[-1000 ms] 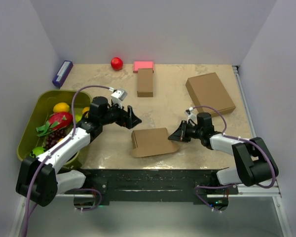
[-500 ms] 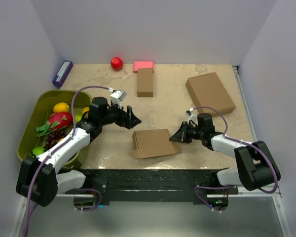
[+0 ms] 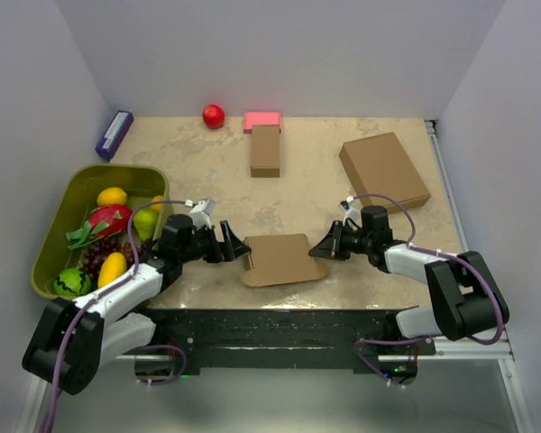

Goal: Fold the paper box

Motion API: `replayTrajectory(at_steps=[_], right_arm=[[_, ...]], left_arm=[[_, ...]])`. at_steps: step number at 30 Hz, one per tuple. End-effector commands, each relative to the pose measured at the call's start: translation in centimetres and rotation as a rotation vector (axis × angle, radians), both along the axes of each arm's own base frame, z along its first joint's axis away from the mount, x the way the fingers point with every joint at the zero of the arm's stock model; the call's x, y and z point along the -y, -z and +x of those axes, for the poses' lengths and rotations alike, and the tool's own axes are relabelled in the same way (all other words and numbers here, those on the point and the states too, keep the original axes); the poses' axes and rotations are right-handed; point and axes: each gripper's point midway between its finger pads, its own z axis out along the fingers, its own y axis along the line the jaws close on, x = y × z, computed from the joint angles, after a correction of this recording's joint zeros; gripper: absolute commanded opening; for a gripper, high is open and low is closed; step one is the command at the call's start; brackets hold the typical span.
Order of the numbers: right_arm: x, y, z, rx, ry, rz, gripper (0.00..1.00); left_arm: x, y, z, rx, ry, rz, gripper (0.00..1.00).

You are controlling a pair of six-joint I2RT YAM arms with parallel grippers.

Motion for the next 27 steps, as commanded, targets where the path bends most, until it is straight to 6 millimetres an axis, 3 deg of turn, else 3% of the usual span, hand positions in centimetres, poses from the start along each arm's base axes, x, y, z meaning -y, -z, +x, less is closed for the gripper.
replayTrajectory(at_steps=[1, 11, 14, 18, 20, 24, 25, 27], right_arm=[[1.7, 2.8, -0.1, -0.044, 0.053, -0.116, 0.0], [1.8, 2.7, 0.1, -0.03, 0.06, -0.12, 0.0], [1.9, 2.5, 0.2, -0.019, 0.061, -0.127, 0.0], [2.4, 1.9, 0.5, 0.017, 0.075, -0.159, 0.0], [2.7, 1.3, 0.8, 0.046, 0.081, -0.172, 0.0], [2.9, -0.8, 1.6, 0.123, 0.089, -0.184, 0.22], [2.9, -2.3, 2.0, 0.182, 0.092, -0.181, 0.38], [3.5, -3.9, 2.4, 0.236, 0.116, -0.204, 0.51]], left_arm=[[1.2, -2.8, 0.7, 0.045, -0.027, -0.162, 0.93], [4.7, -2.6, -1.0, 0.008, 0.064, -0.256, 0.92], [5.6, -3.0, -1.1, 0.0, 0.082, -0.273, 0.85], [5.9, -3.5, -0.9, 0.001, 0.083, -0.298, 0.62], [6.0, -3.5, -0.7, -0.011, 0.077, -0.308, 0.56], [6.6, -3.8, -0.9, -0.044, 0.097, -0.348, 0.42], [6.7, -3.6, -0.9, -0.059, 0.101, -0.352, 0.4], [7.2, -4.1, -1.0, -0.069, 0.129, -0.363, 0.35]])
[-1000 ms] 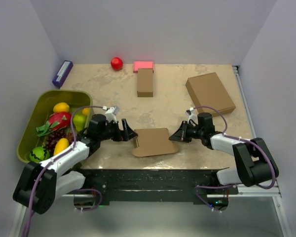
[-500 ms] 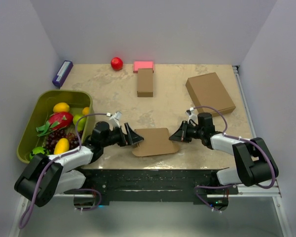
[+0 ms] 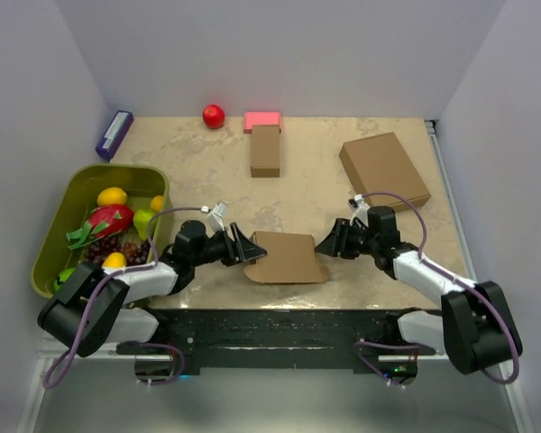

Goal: Fold the paper box

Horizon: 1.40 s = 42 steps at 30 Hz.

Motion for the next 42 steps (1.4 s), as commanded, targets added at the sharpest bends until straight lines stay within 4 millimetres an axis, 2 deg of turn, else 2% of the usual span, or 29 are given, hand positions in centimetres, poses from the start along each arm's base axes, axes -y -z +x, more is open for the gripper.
replayTrajectory(at_steps=[1, 2, 4, 5, 9, 11, 14, 18, 19, 21, 22, 24, 25, 26, 27, 28, 30, 31, 36, 42], right_arm=[[1.7, -4.2, 2.2, 0.193, 0.057, -0.096, 0.63], [2.0, -5.6, 1.8, 0.246, 0.052, -0.111, 0.7], [2.3, -8.0, 2.1, 0.355, 0.053, -0.146, 0.78], [1.9, -9.8, 1.3, 0.417, 0.036, -0.145, 0.83], [-0.1, -14.1, -0.6, 0.59, -0.005, -0.166, 0.86], [-1.5, -15.1, -1.9, 0.639, -0.033, -0.164, 0.93], [-3.3, -16.6, -3.6, 0.703, -0.079, -0.158, 0.98], [-5.2, -16.5, -4.8, 0.739, -0.132, -0.205, 0.99], [-6.3, -16.4, -5.8, 0.752, -0.18, -0.211, 0.99], [-6.7, -16.6, -6.0, 0.78, -0.165, -0.257, 0.99], [-8.1, -16.1, -7.4, 0.797, -0.229, -0.275, 0.99], [-8.4, -16.3, -7.5, 0.837, -0.204, -0.342, 0.99], [-9.4, -15.6, -8.6, 0.86, -0.254, -0.381, 0.99], [-9.5, -15.7, -8.4, 0.879, -0.232, -0.424, 0.99], [-10.2, -15.3, -9.3, 0.905, -0.271, -0.448, 0.99], [-10.8, -14.1, -9.5, 0.906, -0.298, -0.502, 0.99], [-11.6, -13.7, -10.3, 0.942, -0.323, -0.546, 0.99], [-12.2, -12.9, -10.6, 0.95, -0.343, -0.575, 0.99], [-13.2, -11.1, -11.3, 1.008, -0.38, -0.696, 0.99], [-12.4, -8.9, -10.4, 1.021, -0.359, -0.86, 0.99]], left_arm=[[1.8, -3.3, 0.5, 0.041, 0.075, -0.093, 0.33], [1.9, -3.1, 0.5, 0.026, 0.085, -0.089, 0.33], [2.1, -3.3, 0.4, 0.01, 0.106, -0.096, 0.32], [2.0, -3.3, 0.4, -0.011, 0.102, -0.103, 0.3], [1.7, -3.8, 0.3, -0.074, 0.107, -0.139, 0.28], [1.5, -4.0, 0.2, -0.117, 0.099, -0.162, 0.28], [1.4, -3.9, -0.4, -0.19, 0.094, -0.193, 0.28], [1.3, -3.9, -1.1, -0.263, 0.099, -0.238, 0.28], [1.2, -3.9, -1.4, -0.291, 0.093, -0.256, 0.28], [1.0, -3.9, -1.6, -0.318, 0.091, -0.272, 0.28], [0.7, -3.6, -1.8, -0.343, 0.081, -0.28, 0.28], [0.4, -3.3, -2.1, -0.369, 0.082, -0.284, 0.28], [0.2, -3.0, -2.4, -0.396, 0.08, -0.288, 0.28], [0.1, -2.9, -2.6, -0.406, 0.078, -0.293, 0.28], [0.0, -2.9, -2.7, -0.415, 0.077, -0.299, 0.28], [-0.2, -2.9, -2.9, -0.432, 0.075, -0.312, 0.28], [-0.3, -3.1, -3.1, -0.438, 0.076, -0.321, 0.28], [-0.5, -3.0, -3.1, -0.443, 0.07, -0.322, 0.28], [-1.2, -3.2, -3.1, -0.45, 0.073, -0.325, 0.28], [-1.6, -3.2, -3.5, -0.46, 0.078, -0.332, 0.28]])
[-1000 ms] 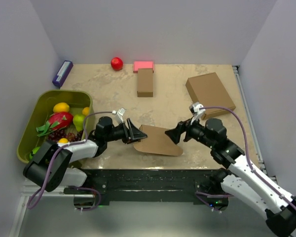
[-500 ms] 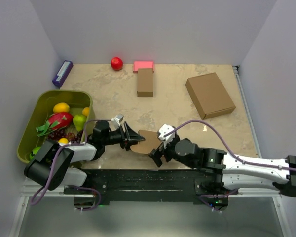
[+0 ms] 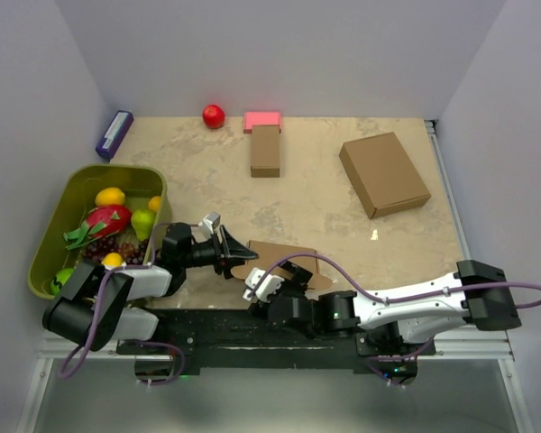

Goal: Fold the paper box

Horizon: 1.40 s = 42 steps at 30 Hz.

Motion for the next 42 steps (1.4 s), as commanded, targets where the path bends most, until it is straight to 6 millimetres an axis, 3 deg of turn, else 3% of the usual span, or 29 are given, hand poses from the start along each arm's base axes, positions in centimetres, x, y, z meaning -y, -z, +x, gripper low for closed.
replayTrajectory(at_steps=[1, 11, 14, 16, 20, 22, 27, 32, 37, 42], right_arm=[[0.6, -1.6, 1.6, 0.112, 0.113, -0.013, 0.99], [1.5, 0.3, 2.8, 0.211, 0.216, -0.137, 0.93], [1.5, 0.2, 2.8, 0.207, 0.21, -0.135, 0.87], [1.4, 0.3, 2.7, 0.195, 0.198, -0.13, 0.73], [1.1, -0.2, 2.2, 0.161, 0.147, -0.097, 0.62], [1.0, -0.1, 1.9, 0.141, 0.122, -0.096, 0.58], [1.5, -0.8, 1.6, 0.106, 0.121, -0.091, 0.53], [2.1, -3.1, 1.7, 0.079, 0.191, 0.013, 0.52], [4.2, -7.0, 2.0, 0.075, 0.257, 0.108, 0.52], [6.1, -9.6, 1.5, -0.003, 0.265, 0.258, 0.51]], left_arm=[[-0.4, -0.9, -0.4, 0.001, 0.005, -0.038, 0.28], [-0.5, -1.5, -0.9, 0.01, 0.015, -0.062, 0.27], [-0.6, -1.3, -1.1, 0.013, 0.019, -0.06, 0.27], [-0.6, -1.4, -1.1, 0.02, 0.022, -0.061, 0.27], [-0.4, -2.0, -0.6, 0.066, 0.03, -0.051, 0.3], [-0.3, -2.1, 0.0, 0.101, 0.032, -0.022, 0.35], [0.1, -3.7, 2.1, 0.227, 0.032, 0.035, 0.66], [0.9, -6.2, 5.0, 0.405, 0.047, 0.085, 0.78], [1.8, -8.4, 7.8, 0.536, 0.061, 0.104, 0.8], [1.6, -10.8, 11.6, 0.719, 0.038, 0.254, 0.81]])
